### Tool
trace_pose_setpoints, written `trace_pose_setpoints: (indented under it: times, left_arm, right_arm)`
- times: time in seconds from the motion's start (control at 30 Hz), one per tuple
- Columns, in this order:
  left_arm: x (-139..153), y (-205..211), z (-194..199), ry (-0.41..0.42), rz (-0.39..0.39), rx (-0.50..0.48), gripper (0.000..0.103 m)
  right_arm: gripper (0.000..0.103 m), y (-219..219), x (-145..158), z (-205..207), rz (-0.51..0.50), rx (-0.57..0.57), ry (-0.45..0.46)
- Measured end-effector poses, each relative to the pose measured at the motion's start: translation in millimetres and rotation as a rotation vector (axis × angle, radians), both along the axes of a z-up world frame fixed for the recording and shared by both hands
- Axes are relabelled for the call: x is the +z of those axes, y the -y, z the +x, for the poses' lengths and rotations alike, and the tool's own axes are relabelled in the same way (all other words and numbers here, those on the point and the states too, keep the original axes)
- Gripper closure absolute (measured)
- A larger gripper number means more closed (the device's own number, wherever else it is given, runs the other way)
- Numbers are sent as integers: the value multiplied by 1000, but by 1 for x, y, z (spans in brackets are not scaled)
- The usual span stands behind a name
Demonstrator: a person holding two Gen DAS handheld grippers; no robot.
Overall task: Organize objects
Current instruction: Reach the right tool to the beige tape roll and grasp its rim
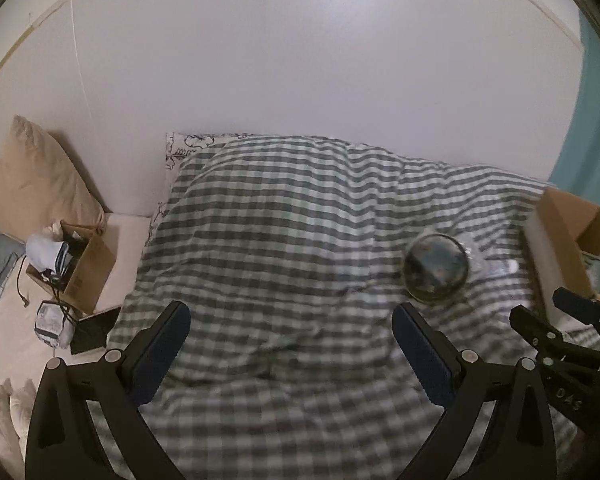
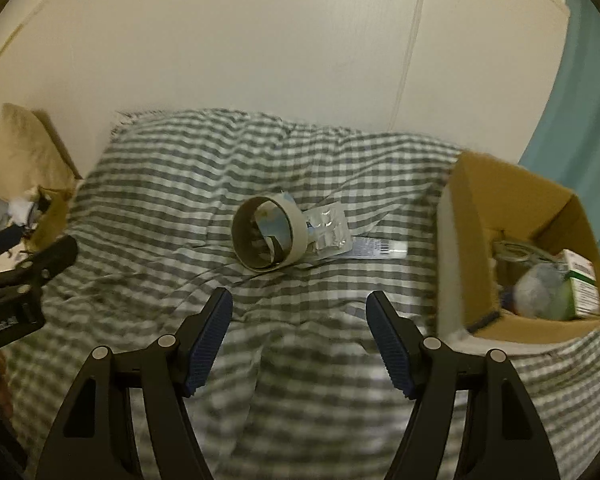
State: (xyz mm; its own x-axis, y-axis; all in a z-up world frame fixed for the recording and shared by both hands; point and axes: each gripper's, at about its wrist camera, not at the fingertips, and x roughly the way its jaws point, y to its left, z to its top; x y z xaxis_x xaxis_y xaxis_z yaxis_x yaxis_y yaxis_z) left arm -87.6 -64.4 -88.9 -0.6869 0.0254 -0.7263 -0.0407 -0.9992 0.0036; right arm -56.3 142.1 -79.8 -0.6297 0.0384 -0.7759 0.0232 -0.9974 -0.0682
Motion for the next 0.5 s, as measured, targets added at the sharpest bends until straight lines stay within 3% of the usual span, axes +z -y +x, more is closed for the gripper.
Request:
trace_pose_setpoints:
  times: [0.17, 0.37, 0.5]
  left_arm:
    - [-21, -4, -31, 3, 48, 30, 0]
    - [-45, -17, -53, 23, 11, 28, 0]
    - [-55, -23, -58, 46, -3, 24, 0]
  right_arm:
    - [37, 1, -27, -40, 40, -14, 14]
    - [60, 2, -57, -91, 39, -11, 54]
    - [82, -5, -77, -113, 34, -27, 91]
